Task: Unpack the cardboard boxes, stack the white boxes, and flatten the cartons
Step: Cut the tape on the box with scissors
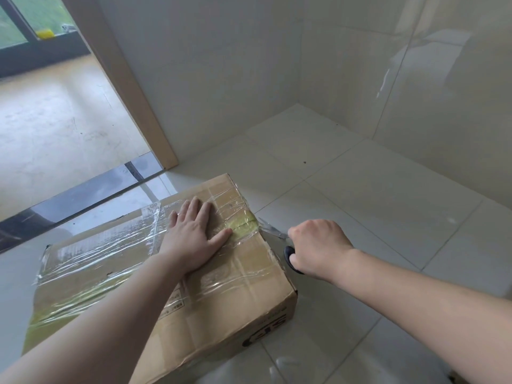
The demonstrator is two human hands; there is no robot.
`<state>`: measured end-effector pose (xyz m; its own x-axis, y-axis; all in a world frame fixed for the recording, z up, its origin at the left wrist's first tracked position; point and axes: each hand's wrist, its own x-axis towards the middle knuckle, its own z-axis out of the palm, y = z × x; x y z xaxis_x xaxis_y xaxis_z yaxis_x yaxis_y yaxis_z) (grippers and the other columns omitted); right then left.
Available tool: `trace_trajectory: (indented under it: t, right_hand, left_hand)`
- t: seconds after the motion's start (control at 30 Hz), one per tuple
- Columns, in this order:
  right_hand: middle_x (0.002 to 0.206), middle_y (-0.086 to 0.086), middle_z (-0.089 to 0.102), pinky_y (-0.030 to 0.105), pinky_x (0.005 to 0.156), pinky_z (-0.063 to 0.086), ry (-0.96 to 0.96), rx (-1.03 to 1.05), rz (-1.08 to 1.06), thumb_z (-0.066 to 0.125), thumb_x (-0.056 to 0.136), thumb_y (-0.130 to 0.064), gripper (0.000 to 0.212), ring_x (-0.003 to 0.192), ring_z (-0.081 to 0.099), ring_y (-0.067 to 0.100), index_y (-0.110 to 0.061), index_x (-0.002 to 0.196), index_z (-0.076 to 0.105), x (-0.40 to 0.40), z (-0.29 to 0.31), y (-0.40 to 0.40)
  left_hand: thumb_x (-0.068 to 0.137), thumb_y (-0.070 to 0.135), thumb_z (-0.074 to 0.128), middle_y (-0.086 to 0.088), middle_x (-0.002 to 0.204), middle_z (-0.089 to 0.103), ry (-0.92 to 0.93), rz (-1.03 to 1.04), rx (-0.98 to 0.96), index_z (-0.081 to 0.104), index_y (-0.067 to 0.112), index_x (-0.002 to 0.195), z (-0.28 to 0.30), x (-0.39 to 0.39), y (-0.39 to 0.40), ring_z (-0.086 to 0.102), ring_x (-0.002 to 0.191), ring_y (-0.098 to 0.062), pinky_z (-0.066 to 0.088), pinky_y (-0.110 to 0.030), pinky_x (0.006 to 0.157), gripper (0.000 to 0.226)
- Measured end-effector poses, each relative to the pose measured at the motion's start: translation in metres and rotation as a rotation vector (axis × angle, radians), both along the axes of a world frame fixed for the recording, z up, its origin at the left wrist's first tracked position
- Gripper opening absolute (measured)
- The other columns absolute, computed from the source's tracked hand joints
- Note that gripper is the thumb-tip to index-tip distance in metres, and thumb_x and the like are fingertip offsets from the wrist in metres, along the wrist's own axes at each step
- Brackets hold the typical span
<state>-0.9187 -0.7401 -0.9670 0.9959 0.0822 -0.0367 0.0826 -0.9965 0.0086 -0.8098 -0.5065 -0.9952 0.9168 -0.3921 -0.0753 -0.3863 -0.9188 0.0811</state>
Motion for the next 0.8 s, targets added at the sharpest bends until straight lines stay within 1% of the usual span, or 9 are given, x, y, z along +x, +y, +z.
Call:
trace_trajectory:
  t: [0.07, 0.13, 0.27, 0.33, 0.4, 0.43, 0.57, 0.7, 0.8]
  right_hand:
    - [0.091, 0.008, 0.066, 0.028, 0.061, 0.036, 0.029, 0.004, -0.004, 0.049, 0.085, -0.029, 0.015, 0.086, 0.063, 0.031, -0.018, 0.082, 0.058, 0.006, -0.001, 0.001]
    - [0.093, 0.009, 0.066, 0.027, 0.061, 0.036, 0.067, 0.010, -0.001, 0.049, 0.085, -0.023, 0.010, 0.086, 0.063, 0.031, -0.018, 0.080, 0.056, 0.010, -0.001, 0.004]
    - [0.095, 0.012, 0.066, 0.027, 0.061, 0.034, 0.083, 0.012, 0.013, 0.050, 0.087, -0.020, 0.014, 0.086, 0.062, 0.031, -0.013, 0.087, 0.062, 0.012, -0.002, 0.009]
    - [0.094, 0.012, 0.066, 0.027, 0.061, 0.033, 0.064, 0.028, 0.014, 0.050, 0.087, -0.020, 0.012, 0.085, 0.062, 0.031, -0.014, 0.085, 0.061, 0.011, -0.003, 0.008]
    - [0.091, 0.009, 0.066, 0.027, 0.060, 0.032, 0.042, 0.035, -0.011, 0.051, 0.085, -0.023, 0.009, 0.083, 0.062, 0.030, -0.019, 0.077, 0.052, 0.010, -0.002, 0.006]
    - [0.088, 0.007, 0.066, 0.027, 0.060, 0.033, 0.027, 0.027, -0.026, 0.051, 0.084, -0.027, 0.012, 0.082, 0.061, 0.029, -0.020, 0.075, 0.048, 0.011, -0.001, 0.005]
    - [0.083, 0.003, 0.064, 0.027, 0.059, 0.035, -0.011, -0.006, -0.052, 0.053, 0.079, -0.036, 0.020, 0.080, 0.062, 0.028, -0.020, 0.072, 0.045, 0.018, -0.001, 0.005]
    - [0.087, 0.004, 0.065, 0.027, 0.060, 0.035, 0.012, -0.006, -0.032, 0.052, 0.081, -0.034, 0.015, 0.083, 0.062, 0.028, -0.020, 0.075, 0.048, 0.024, -0.004, 0.004]
    - [0.093, 0.008, 0.066, 0.027, 0.061, 0.034, 0.055, -0.015, 0.003, 0.049, 0.085, -0.025, 0.011, 0.087, 0.062, 0.030, -0.017, 0.082, 0.057, 0.027, -0.005, 0.003]
  left_hand:
    - [0.078, 0.081, 0.016, -0.003, 0.160, -0.001, -0.004, 0.001, 0.011, 0.005, 0.028, 0.151, -0.004, 0.001, 0.000, -0.005, 0.146, -0.020, -0.005, -0.040, 0.116, 0.091]
    - [0.078, 0.081, 0.014, -0.003, 0.160, -0.003, -0.009, -0.002, 0.017, 0.003, 0.027, 0.151, -0.005, 0.001, 0.000, -0.007, 0.146, -0.020, -0.006, -0.041, 0.117, 0.091]
    - [0.078, 0.080, 0.011, -0.003, 0.159, -0.005, -0.010, -0.004, 0.033, 0.001, 0.026, 0.152, -0.007, 0.002, 0.000, -0.009, 0.146, -0.020, -0.007, -0.041, 0.117, 0.092]
    - [0.079, 0.080, 0.012, -0.002, 0.159, -0.006, -0.010, -0.004, 0.034, 0.001, 0.025, 0.152, -0.007, 0.002, 0.000, -0.009, 0.146, -0.019, -0.007, -0.041, 0.117, 0.091]
    - [0.079, 0.080, 0.011, -0.002, 0.159, -0.008, -0.008, -0.007, 0.041, -0.001, 0.025, 0.151, -0.007, 0.001, 0.000, -0.011, 0.146, -0.019, -0.007, -0.041, 0.117, 0.091]
    - [0.079, 0.080, 0.011, -0.002, 0.159, -0.009, -0.009, -0.009, 0.043, -0.001, 0.025, 0.151, -0.007, 0.001, 0.000, -0.011, 0.145, -0.019, -0.008, -0.041, 0.117, 0.092]
    - [0.078, 0.080, 0.008, -0.002, 0.159, -0.010, -0.002, -0.015, 0.051, -0.003, 0.025, 0.151, -0.008, 0.001, 0.000, -0.013, 0.145, -0.019, -0.009, -0.041, 0.117, 0.092]
    - [0.080, 0.079, 0.010, -0.002, 0.159, -0.010, -0.014, -0.022, 0.042, -0.003, 0.026, 0.151, -0.010, 0.002, 0.000, -0.013, 0.145, -0.019, -0.010, -0.041, 0.116, 0.090]
    - [0.079, 0.080, 0.009, -0.001, 0.159, -0.009, -0.013, -0.020, 0.042, -0.002, 0.027, 0.151, -0.012, 0.002, 0.001, -0.013, 0.145, -0.019, -0.010, -0.041, 0.116, 0.090]
